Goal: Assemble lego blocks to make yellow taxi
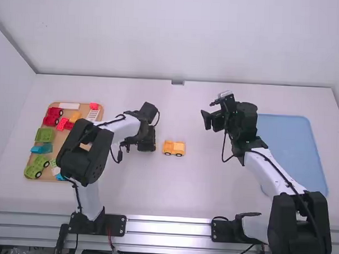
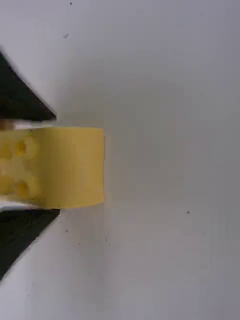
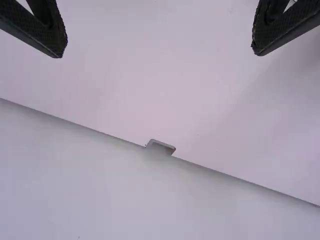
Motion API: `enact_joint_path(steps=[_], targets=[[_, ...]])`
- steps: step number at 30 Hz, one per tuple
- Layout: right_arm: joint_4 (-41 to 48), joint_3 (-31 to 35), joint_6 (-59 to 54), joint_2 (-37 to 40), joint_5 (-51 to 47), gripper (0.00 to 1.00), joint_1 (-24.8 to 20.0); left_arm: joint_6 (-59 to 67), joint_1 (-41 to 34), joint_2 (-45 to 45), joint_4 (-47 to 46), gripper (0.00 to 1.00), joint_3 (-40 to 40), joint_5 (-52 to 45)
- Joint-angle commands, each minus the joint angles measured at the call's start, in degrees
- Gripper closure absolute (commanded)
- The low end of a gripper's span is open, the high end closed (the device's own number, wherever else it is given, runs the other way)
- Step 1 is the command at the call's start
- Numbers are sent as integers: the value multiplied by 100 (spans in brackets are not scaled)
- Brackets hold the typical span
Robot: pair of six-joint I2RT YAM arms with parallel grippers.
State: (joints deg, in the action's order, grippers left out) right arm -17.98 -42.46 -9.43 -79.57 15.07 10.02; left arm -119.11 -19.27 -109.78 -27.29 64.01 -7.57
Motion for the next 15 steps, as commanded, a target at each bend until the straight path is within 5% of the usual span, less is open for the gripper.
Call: enact_joint_path(steps=[1,10,15], targets=[[-2,7,22,129,35,1,15,-114,52,-70,-17,1,-76,-28],[-7,7,22,129,35,1,15,586,144,358,-503,1,96,116],[-83,7,22,129,35,1,15,3169,393,1126,-1434,0,828,415]])
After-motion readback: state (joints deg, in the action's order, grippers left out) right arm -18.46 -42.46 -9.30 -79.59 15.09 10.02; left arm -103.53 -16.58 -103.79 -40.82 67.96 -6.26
